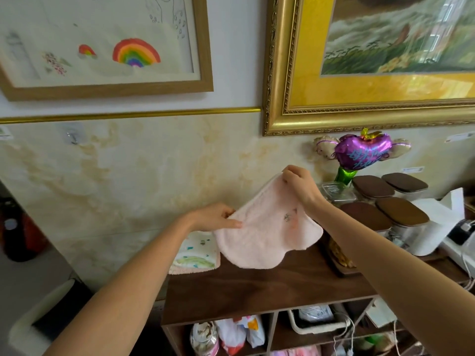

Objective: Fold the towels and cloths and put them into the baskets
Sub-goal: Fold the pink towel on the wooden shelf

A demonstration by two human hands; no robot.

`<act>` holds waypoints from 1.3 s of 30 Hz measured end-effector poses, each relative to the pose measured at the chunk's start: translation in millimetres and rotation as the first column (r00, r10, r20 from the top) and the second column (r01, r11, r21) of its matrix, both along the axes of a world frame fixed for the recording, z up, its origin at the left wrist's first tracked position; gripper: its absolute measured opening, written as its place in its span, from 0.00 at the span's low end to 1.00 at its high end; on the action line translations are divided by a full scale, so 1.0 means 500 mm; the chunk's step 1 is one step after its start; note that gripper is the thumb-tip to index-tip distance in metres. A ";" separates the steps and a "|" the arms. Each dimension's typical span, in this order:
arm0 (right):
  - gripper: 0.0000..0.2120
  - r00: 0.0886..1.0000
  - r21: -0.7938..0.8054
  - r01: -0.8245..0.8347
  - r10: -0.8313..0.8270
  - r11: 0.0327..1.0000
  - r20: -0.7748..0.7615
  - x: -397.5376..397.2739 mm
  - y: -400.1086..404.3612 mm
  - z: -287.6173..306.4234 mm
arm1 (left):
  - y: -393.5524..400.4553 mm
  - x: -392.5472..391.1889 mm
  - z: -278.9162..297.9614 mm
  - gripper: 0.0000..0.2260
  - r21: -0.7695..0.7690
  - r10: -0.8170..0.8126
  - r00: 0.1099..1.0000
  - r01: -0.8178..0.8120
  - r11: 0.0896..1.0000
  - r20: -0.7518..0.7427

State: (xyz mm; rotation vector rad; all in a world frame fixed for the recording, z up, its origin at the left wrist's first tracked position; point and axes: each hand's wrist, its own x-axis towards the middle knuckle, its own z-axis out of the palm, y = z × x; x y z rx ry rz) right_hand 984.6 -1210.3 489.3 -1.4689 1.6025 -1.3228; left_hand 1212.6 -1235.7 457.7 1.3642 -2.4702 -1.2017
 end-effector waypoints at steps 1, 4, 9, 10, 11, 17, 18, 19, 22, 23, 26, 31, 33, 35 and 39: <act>0.12 0.999 0.022 -0.018 0.019 1.000 -0.040 -0.009 0.007 -0.001 | 0.002 0.012 0.006 0.11 0.023 0.022 1.000 -0.021 1.000 -0.014; 0.15 0.988 0.135 -0.124 0.135 0.983 -0.081 -0.040 0.024 -0.012 | 0.000 0.046 0.028 0.10 0.242 0.093 0.988 -0.061 0.968 -0.124; 0.07 0.924 0.384 -0.171 0.283 0.907 -0.257 -0.063 0.027 -0.062 | -0.010 0.068 0.008 0.18 0.246 0.108 0.994 -0.112 0.963 0.029; 0.05 0.887 0.399 -0.131 0.287 0.907 -0.363 -0.062 0.021 -0.085 | -0.011 0.063 -0.006 0.15 0.172 0.126 0.989 -0.138 0.975 0.079; 0.05 0.844 0.397 -0.089 0.280 0.914 -0.458 -0.061 0.015 -0.113 | -0.015 0.058 -0.027 0.13 0.108 0.163 0.981 -0.174 0.979 0.105; 0.05 0.857 0.423 0.072 0.160 0.903 -0.489 -0.061 -0.029 -0.289 | -0.045 0.022 -0.181 0.07 -0.342 0.432 0.864 -0.336 0.878 0.259; 0.05 0.877 0.413 0.085 0.129 0.907 -0.464 -0.058 -0.035 -0.304 | -0.049 0.014 -0.198 0.08 -0.380 0.467 0.841 -0.351 0.856 0.273; 0.05 0.892 0.396 0.091 0.101 0.914 -0.440 -0.054 -0.038 -0.315 | -0.049 0.007 -0.208 0.09 -0.426 0.482 0.826 -0.338 0.839 0.293; 0.05 0.942 0.324 0.047 0.066 0.945 -0.330 -0.045 -0.044 -0.327 | -0.062 -0.023 -0.227 0.19 -0.544 0.304 0.901 -0.095 0.834 0.309; 0.06 0.961 0.299 -0.003 0.086 0.954 -0.263 -0.038 -0.041 -0.323 | -0.062 -0.040 -0.224 0.23 -0.524 0.178 0.945 -0.009 0.852 0.273; 0.07 0.984 0.228 -0.149 0.167 0.962 -0.061 -0.012 -0.016 -0.310 | -0.053 -0.099 -0.214 0.29 -0.334 -0.034 0.994 0.067 0.940 0.105; 0.13 0.976 0.141 -0.186 0.166 0.972 0.142 -0.006 0.034 -0.293 | -0.075 -0.102 -0.192 0.05 -0.065 -0.021 0.976 0.007 0.998 -0.219; 0.12 0.964 0.133 -0.248 0.232 0.960 0.128 -0.024 0.066 -0.300 | -0.085 -0.090 -0.173 0.05 -0.008 -0.004 0.964 0.002 1.000 -0.264; 0.08 0.948 0.168 -0.313 0.318 0.935 -0.006 -0.035 0.104 -0.315 | -0.092 -0.083 -0.157 0.10 0.030 0.022 0.957 -0.014 0.999 -0.289; 0.07 0.904 0.165 -0.349 0.378 0.923 -0.202 -0.037 0.157 -0.334 | -0.098 -0.090 -0.149 0.14 0.020 0.070 0.967 -0.067 0.998 -0.244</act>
